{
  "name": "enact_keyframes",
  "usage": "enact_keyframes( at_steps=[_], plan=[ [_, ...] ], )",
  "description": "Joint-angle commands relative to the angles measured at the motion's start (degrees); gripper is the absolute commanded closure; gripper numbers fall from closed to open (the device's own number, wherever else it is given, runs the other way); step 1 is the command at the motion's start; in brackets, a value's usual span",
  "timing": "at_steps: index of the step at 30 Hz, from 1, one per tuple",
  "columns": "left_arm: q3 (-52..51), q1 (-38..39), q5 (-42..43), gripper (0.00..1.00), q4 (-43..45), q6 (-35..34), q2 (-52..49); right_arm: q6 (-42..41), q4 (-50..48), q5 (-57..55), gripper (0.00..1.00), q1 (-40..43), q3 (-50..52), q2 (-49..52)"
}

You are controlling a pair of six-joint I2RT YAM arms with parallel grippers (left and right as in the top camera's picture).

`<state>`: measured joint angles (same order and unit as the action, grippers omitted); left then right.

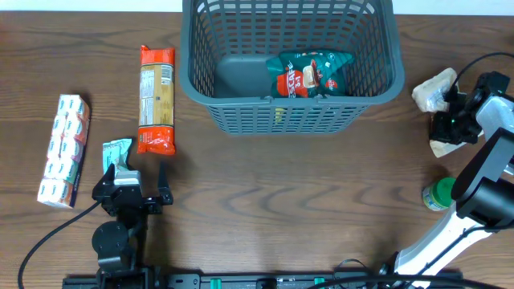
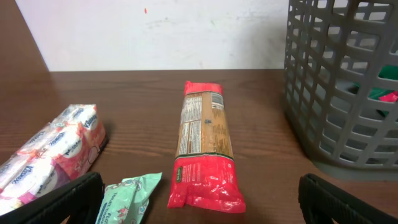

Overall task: Pack container
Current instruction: 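Grasp the clear-and-beige plastic bag with the right gripper and lift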

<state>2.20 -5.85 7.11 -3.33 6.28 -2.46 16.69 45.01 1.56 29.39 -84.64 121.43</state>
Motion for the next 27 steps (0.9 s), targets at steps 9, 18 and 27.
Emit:
enact_keyframes(
  at_steps=[9,18,27],
  plan=[
    [-1.55,-0.2,0.15,0.01,-0.83,0.76,0.31,-4.0,3.41,2.95,0.99,-0.22,2.91,3.28],
    [-1.55,-0.2,0.15,0.01,-0.81,0.76,0.31,-1.88,4.02,3.1,0.45,-0.24,2.89,2.62],
    [-1.55,-0.2,0.15,0.01,-0.83,0.76,0.31,9.4,7.21,2.91,0.43,-2.56,0.94,-3.76]
  ],
)
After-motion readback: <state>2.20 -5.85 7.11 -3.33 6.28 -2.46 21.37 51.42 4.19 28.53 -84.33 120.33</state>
